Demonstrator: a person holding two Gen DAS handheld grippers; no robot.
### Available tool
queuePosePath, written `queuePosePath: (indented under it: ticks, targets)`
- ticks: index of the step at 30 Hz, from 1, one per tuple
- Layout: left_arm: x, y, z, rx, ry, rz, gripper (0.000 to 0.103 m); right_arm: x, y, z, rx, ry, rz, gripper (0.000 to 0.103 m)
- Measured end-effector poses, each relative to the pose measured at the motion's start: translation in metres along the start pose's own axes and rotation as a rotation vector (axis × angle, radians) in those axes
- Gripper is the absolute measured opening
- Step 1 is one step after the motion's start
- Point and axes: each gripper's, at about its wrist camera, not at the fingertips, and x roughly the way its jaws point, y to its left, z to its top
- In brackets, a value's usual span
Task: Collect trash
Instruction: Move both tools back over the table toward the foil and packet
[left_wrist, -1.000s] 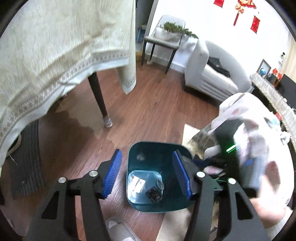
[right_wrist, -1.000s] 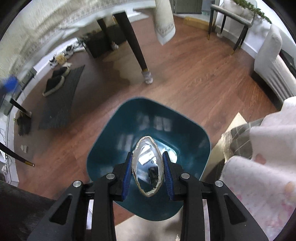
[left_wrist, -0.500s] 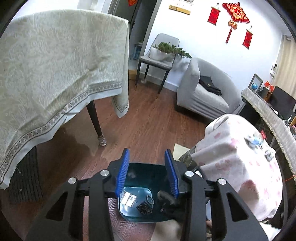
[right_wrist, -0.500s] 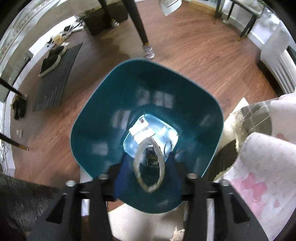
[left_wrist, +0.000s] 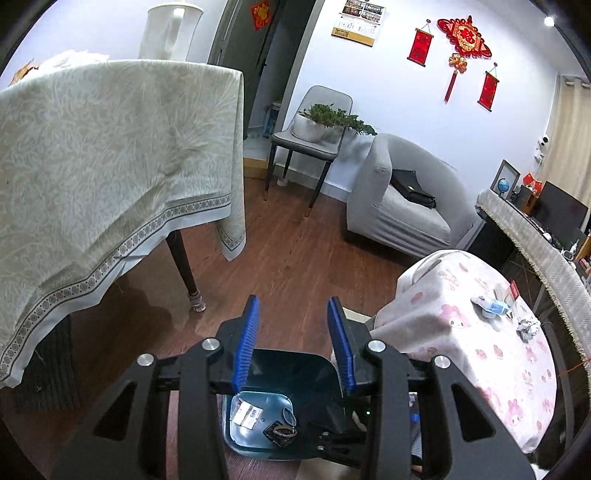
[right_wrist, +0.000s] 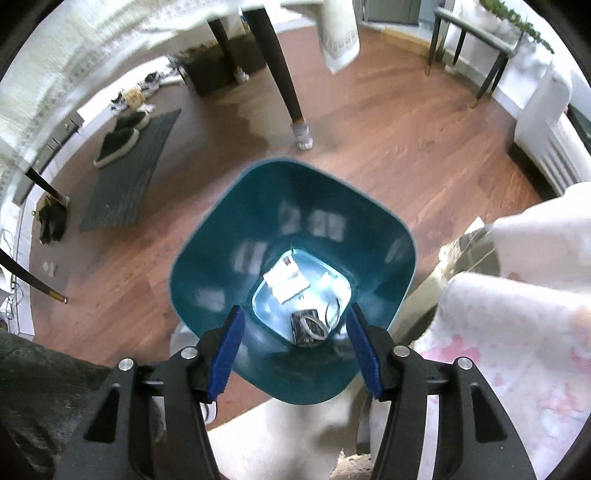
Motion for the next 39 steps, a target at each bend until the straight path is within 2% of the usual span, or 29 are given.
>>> queuePosePath:
  ticks: [1,4,11,16,22,25,33,35,38,39]
  targets:
    - [0.001,-0.001,0.001,-0.003,0.000,0.000,0.040,-0.009,0.000,0.000,-0.001,-0.021,0.003,0.057]
    - [0.001,-0.004,0.004,-0.005,-0.007,0.001,0.040,-0.032,0.000,0.002,-0.009,-0.076,0.003,0.048]
    - [-0.006,-0.021,0.014,0.061,-0.055,0.057,0.048,-0.085,-0.007,0.005,-0.029,-0.202,0.008,0.041]
    - [-0.002,-0.033,0.018,0.044,-0.057,0.055,0.053,-0.119,-0.020,0.001,-0.020,-0.275,-0.008,0.040]
    - [0.004,-0.061,0.016,0.093,-0.068,0.031,0.067,-0.165,-0.041,-0.009,0.006,-0.355,-0.041,0.040]
    - [0.010,-0.077,0.015,0.110,-0.067,0.031,0.074,-0.179,-0.055,-0.019,0.034,-0.383,-0.064,0.040]
    - [0.024,-0.123,0.009,0.159,-0.080,-0.008,0.084,-0.205,-0.106,-0.051,0.124,-0.420,-0.118,0.040]
    - [0.028,-0.134,0.008,0.173,-0.082,-0.017,0.087,-0.209,-0.116,-0.059,0.138,-0.427,-0.130,0.040]
    - [0.033,-0.151,0.007,0.173,-0.075,-0.049,0.092,-0.222,-0.134,-0.073,0.171,-0.454,-0.148,0.056]
    - [0.035,-0.156,0.006,0.174,-0.075,-0.056,0.092,-0.225,-0.139,-0.078,0.180,-0.461,-0.151,0.058]
